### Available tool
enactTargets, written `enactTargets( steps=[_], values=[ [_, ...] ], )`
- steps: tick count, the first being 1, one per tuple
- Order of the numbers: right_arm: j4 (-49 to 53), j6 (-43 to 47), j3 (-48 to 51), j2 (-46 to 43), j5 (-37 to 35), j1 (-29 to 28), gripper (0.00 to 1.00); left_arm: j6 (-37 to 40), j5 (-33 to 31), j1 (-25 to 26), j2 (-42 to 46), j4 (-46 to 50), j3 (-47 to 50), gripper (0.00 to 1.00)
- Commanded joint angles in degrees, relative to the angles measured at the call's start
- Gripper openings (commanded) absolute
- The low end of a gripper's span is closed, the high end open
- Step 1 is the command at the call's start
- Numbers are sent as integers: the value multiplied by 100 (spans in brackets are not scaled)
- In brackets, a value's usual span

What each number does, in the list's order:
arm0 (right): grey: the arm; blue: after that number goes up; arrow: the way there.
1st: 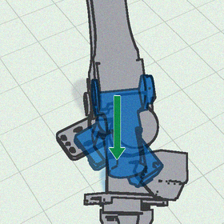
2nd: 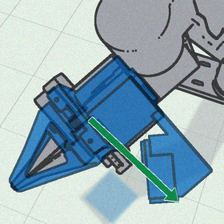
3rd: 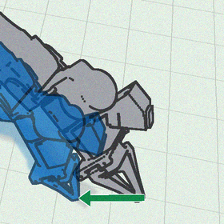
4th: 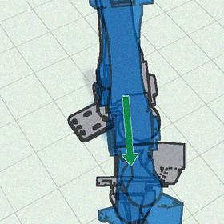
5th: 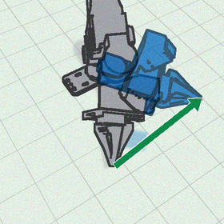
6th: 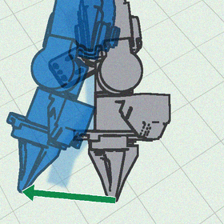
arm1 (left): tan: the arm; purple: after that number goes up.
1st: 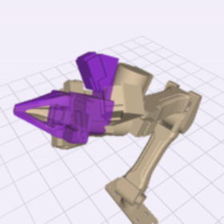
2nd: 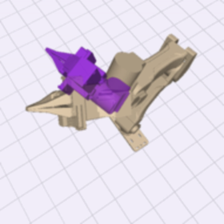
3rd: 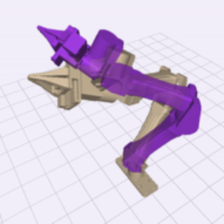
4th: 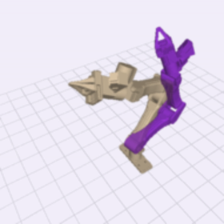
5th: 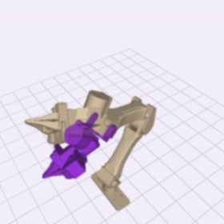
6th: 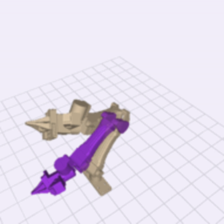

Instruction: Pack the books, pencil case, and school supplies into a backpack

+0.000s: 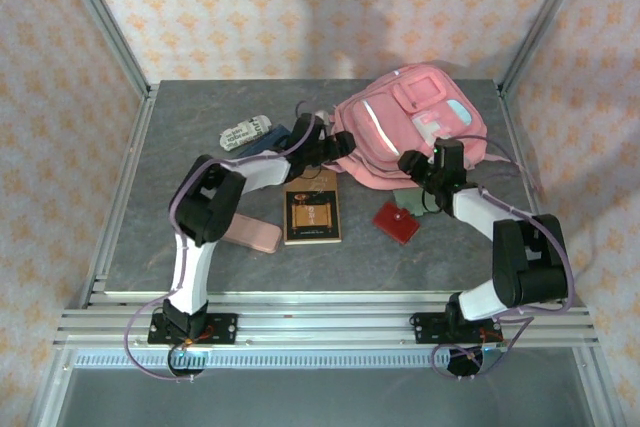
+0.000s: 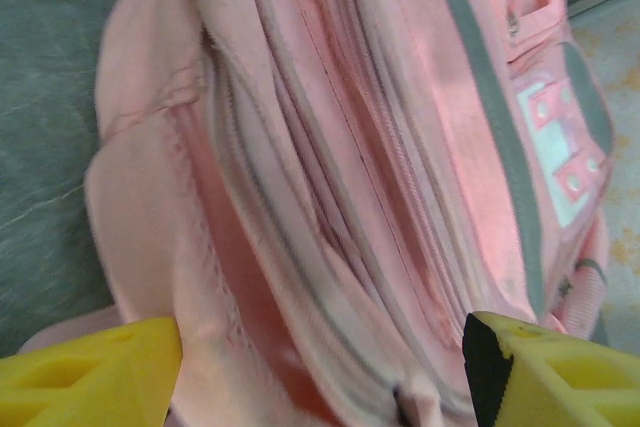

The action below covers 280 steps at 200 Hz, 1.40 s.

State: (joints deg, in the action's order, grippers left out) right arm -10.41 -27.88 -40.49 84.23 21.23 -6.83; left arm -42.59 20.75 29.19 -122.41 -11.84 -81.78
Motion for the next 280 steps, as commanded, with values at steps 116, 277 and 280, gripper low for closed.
enactTargets(
  steps=[116,277,280],
  values=[
    [522,-225,258,-580,153,264,55,-693,564,-558,158,638,-1340,0],
    [-2456,-2165,1169,-38,1949,402,64,-1753,1272,-1328,2101,-105,-241,0],
    [-2559,-2214,1181,5,1953,402,64,-1761,1287,-1333,2106,-120,-222,0]
  ],
)
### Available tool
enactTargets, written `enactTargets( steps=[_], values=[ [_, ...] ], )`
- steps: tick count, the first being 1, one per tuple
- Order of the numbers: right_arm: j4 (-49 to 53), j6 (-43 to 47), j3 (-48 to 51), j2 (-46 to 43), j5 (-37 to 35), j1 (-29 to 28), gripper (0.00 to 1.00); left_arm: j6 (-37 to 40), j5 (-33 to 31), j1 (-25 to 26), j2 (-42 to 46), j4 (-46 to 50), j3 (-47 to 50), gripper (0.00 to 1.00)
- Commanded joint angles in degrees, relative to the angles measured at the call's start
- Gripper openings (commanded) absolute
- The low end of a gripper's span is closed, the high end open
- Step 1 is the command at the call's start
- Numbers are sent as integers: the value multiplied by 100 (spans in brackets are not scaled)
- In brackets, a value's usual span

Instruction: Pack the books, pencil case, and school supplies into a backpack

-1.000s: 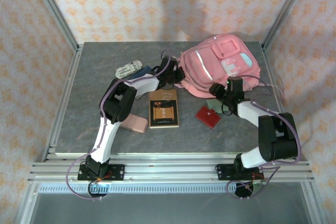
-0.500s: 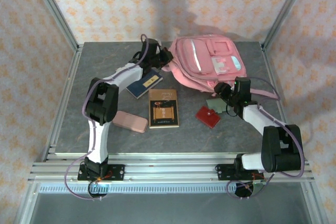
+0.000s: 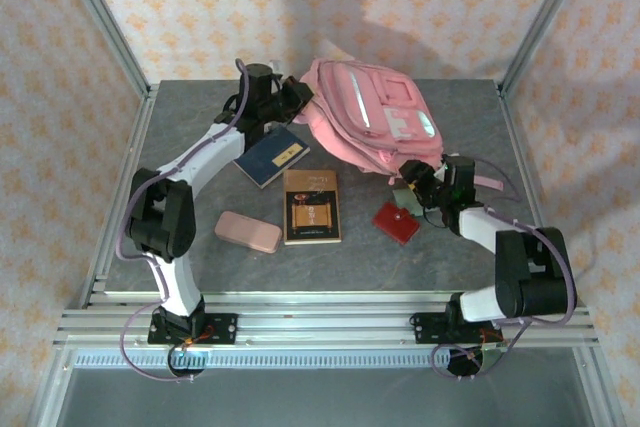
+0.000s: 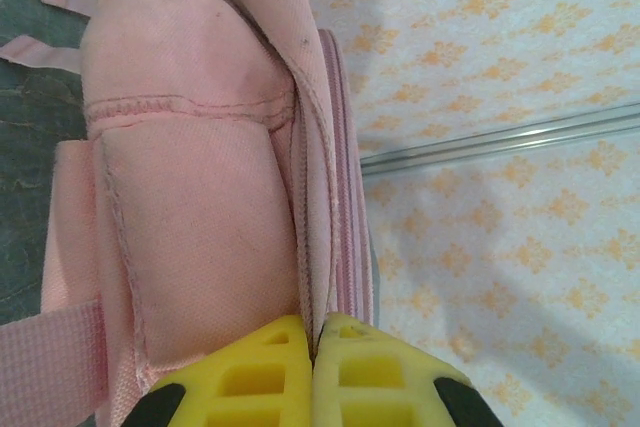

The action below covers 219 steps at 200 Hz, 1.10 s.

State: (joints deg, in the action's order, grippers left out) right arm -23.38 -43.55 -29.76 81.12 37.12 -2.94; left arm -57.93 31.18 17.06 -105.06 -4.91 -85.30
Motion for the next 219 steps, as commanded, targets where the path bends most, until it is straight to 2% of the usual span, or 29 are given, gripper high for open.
enactTargets(
  steps=[1,29,47,51,63,69,78,94,125,157,176,183,201,219],
  values=[
    [-1277,-659,109,334,365,13,64,-231,251,-122,371,-816,133,0],
    [-2278,-1166,51,861,475,4,63,-299,351,-124,407,-862,209,0],
    [-2789,-1487,-86,1201,615,-25,58,-358,406,-124,441,-949,330,0],
    [-2856,-1524,-116,1269,644,-43,55,-359,414,-132,450,-954,358,0],
    [-2960,-1560,-219,1398,733,-82,27,-314,424,-149,467,-933,453,0],
    [-2984,-1568,-254,1423,775,-92,17,-267,396,-174,477,-883,505,0],
    [-3032,-1580,-242,1388,829,-100,8,-142,313,-222,493,-766,584,0],
    [-2871,-1485,-167,1121,849,-101,0,283,-32,-328,467,-299,663,0],
    [-1921,-1179,-161,133,742,-166,0,1253,-753,-416,-46,787,312,1],
    [-926,-945,-310,-897,258,-426,0,1669,-710,-364,-816,858,-242,29],
    [-591,-973,-321,-1208,-218,-568,0,2043,-749,-263,-1113,1066,-670,45],
    [-585,-1011,-295,-1252,-334,-595,0,2127,-741,-227,-1155,1177,-808,48],
    [-551,-1124,-239,-1291,-600,-676,0,2260,-738,-123,-889,1096,-734,55],
    [-561,-1235,-215,-1277,-785,-785,0,2377,-855,-1,-188,809,-286,61]
  ],
)
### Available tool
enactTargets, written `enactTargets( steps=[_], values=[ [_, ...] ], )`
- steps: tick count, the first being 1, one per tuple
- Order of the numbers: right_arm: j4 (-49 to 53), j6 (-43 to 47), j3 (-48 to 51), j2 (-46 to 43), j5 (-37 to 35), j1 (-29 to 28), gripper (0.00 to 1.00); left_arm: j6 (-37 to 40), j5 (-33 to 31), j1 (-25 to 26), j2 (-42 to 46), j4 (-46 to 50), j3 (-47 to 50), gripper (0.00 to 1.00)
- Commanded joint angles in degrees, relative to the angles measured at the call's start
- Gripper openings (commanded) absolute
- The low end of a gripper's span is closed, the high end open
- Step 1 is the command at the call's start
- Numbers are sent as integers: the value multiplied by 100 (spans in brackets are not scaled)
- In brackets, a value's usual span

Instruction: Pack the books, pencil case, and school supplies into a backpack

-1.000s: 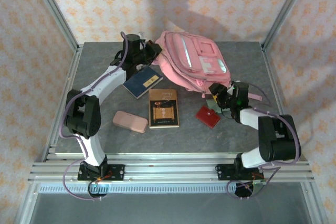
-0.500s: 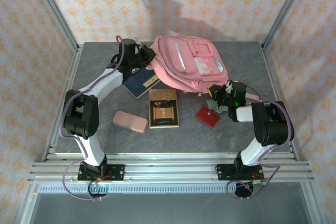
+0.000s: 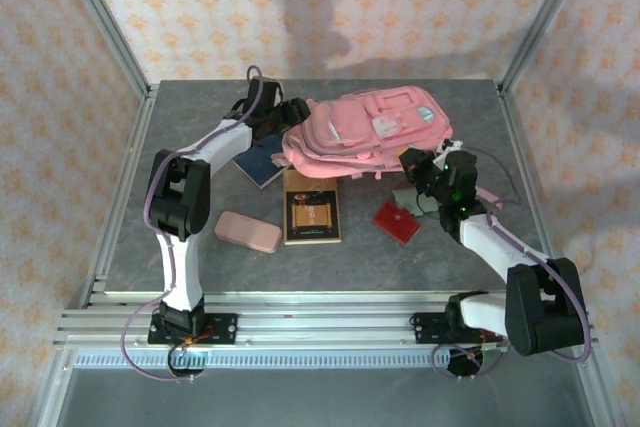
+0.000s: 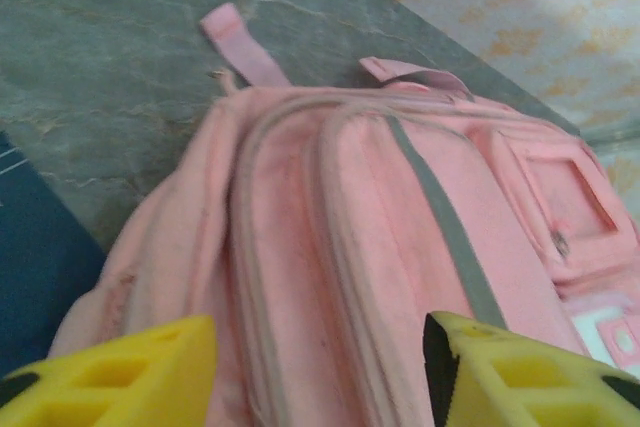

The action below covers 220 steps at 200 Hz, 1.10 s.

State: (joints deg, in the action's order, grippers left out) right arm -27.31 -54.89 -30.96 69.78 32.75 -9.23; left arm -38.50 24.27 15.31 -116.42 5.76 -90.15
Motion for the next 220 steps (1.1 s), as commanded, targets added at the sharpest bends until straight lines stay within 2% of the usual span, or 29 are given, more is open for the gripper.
enactTargets(
  steps=[1,22,46,66,86,123,179,191,220],
  values=[
    [-169,-105,-95,-141,-353,-161,0,441,-162,183,987,-272,226,61],
    [-145,-259,-121,-158,-577,-307,0,660,-164,475,1767,-529,917,61],
    [-70,-409,-130,-182,-859,-442,0,1029,-472,1112,2656,-1010,2029,61],
    [-49,-501,-138,-186,-963,-499,0,1053,-759,1679,3229,-1831,3131,60],
    [-30,-535,-136,-184,-1069,-567,0,1002,-1080,2237,3397,-2615,3932,58],
    [-29,-584,-156,-188,-1072,-609,0,1461,-2141,3129,2840,-3726,4288,59],
    [-19,-586,-154,-385,-1074,-628,0,1856,-2190,3421,1709,-5583,4284,57],
    [-41,-610,-138,-378,-1052,-637,0,2080,-2278,3472,1559,-5692,4182,57],
    [-55,-621,-156,-390,-1054,-670,0,2349,-2531,3549,1091,-5213,3595,55]
  ],
)
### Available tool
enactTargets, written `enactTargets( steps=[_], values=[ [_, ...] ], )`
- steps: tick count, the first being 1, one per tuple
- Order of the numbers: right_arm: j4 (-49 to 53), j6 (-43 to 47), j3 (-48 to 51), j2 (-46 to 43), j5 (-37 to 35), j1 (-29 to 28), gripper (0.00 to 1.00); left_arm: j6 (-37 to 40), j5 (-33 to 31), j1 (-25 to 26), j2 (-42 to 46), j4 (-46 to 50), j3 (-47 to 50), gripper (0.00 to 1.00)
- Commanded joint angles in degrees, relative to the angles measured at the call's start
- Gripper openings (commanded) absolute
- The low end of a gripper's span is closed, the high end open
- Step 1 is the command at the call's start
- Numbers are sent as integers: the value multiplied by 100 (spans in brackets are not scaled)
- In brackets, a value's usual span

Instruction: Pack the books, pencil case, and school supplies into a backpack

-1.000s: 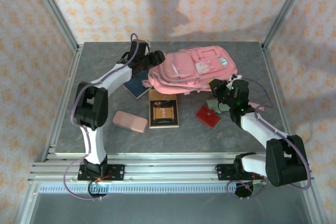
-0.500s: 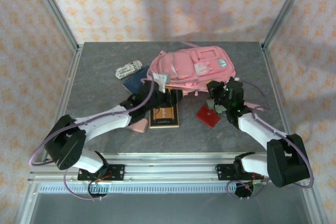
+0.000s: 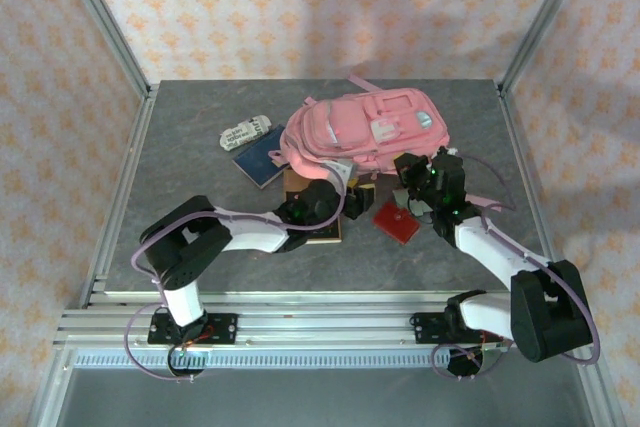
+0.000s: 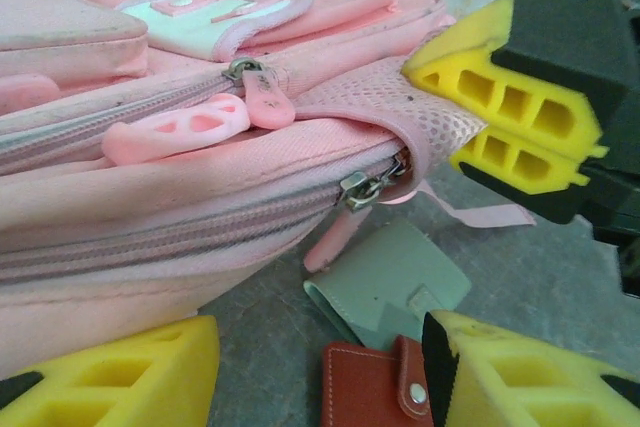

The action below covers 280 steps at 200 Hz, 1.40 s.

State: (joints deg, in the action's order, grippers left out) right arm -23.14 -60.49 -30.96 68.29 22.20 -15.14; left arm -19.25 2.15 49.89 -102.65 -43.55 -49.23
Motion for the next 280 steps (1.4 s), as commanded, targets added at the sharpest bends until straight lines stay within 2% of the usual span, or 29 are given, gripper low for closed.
enactTargets(
  steps=[1,36,62,83,96,120,137,204,280],
  values=[
    [-477,-60,-156,-244,3,-79,0,427,-320,91,-293,-288,-507,55],
    [-510,-77,-163,-269,27,-100,0,525,-294,98,-633,-445,-821,54],
    [-542,-98,-139,-285,75,-117,0,614,-585,97,-957,-470,-999,58],
    [-569,-112,-114,-307,107,-151,0,787,-658,100,-1108,-525,-1162,57],
    [-577,-112,-95,-320,86,-157,0,842,-739,98,-1192,-476,-1307,47],
    [-560,-107,-64,-360,61,-162,0,916,-740,96,-1207,-333,-1427,16],
    [-527,-86,-25,-374,5,-163,0,931,-749,92,-1103,-252,-1341,0],
    [-349,147,-7,-368,-339,-158,0,873,-766,41,-325,-42,-472,0],
    [-280,298,94,-164,-403,216,0,399,-188,-518,435,646,312,0]
  ],
)
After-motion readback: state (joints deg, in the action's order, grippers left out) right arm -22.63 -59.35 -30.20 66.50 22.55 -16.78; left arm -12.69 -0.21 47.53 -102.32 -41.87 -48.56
